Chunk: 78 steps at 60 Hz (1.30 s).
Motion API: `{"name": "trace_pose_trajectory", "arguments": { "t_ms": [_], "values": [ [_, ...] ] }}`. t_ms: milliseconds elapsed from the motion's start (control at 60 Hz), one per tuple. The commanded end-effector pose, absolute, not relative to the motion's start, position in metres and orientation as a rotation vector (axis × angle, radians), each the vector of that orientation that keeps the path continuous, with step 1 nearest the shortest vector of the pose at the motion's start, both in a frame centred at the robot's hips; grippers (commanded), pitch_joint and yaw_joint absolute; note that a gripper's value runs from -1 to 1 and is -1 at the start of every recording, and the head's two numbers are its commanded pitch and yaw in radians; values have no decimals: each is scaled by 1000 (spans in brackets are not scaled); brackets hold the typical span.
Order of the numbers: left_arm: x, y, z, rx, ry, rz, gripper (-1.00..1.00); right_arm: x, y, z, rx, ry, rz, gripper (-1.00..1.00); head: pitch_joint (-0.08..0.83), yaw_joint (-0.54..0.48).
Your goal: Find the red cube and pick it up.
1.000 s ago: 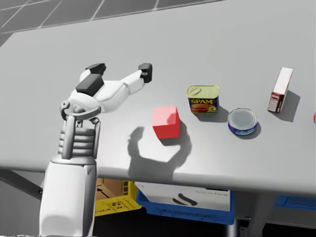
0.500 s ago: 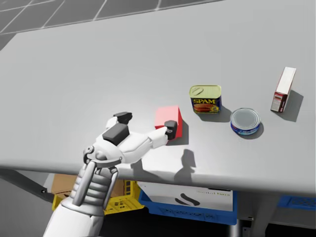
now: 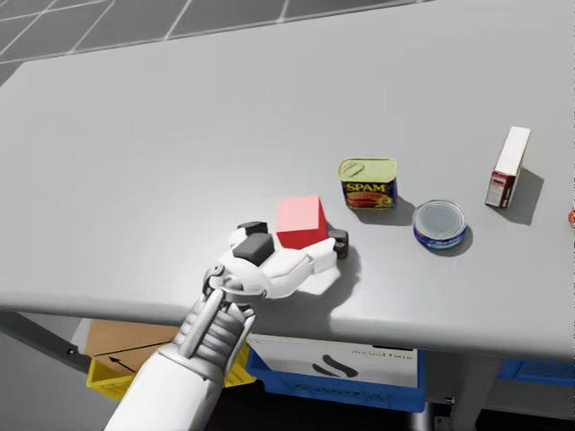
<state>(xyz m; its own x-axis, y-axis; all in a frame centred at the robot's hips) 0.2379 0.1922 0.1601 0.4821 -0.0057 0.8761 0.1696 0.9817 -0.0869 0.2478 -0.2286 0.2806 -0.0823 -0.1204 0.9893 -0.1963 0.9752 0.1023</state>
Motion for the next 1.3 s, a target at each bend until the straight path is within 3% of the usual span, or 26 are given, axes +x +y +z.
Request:
{"name": "trace_pose_trajectory", "arguments": {
  "t_ms": [17,117,133,150,167,183,200,217,483,683,867,1067,1300],
  "values": [
    [248,164,151,-230,-1046,-9,-1000,247,-228,281,251,-1659,59,-1000,746,302],
    [251,159,151,-202,-1069,-10,-1000,247,-228,281,253,-1659,60,-1000,745,299],
    [250,158,151,-197,-1072,-8,-964,247,-228,281,253,-1659,60,-1000,745,298],
    [250,158,151,-186,-1077,-5,-799,247,-229,281,254,-1659,60,-1000,744,298],
    [250,158,151,-186,-1077,-5,-799,247,-229,281,254,-1659,60,-1000,744,298],
    [249,157,150,-184,-1083,-6,673,247,-229,281,254,-1660,59,-1000,743,297],
    [249,156,151,-184,-1083,-7,871,247,-229,281,254,-1660,60,-1000,742,297],
    [246,155,150,-173,-1088,-11,949,247,-229,281,255,-1660,59,-1000,741,295],
    [238,152,157,-162,-1108,-29,1000,247,-228,281,256,-1660,58,-1000,689,302],
    [237,152,158,-153,-1117,-41,986,247,-229,281,254,-1662,58,-1000,480,300],
    [237,154,169,-129,-1144,-69,970,247,-230,281,254,-1665,65,-1000,386,305],
    [238,164,216,-104,-1243,-106,975,247,-233,281,253,-1687,90,-1000,355,312],
    [231,177,297,-63,-1434,-145,978,248,-235,281,279,-1682,103,-1000,326,313]
  ]
}}
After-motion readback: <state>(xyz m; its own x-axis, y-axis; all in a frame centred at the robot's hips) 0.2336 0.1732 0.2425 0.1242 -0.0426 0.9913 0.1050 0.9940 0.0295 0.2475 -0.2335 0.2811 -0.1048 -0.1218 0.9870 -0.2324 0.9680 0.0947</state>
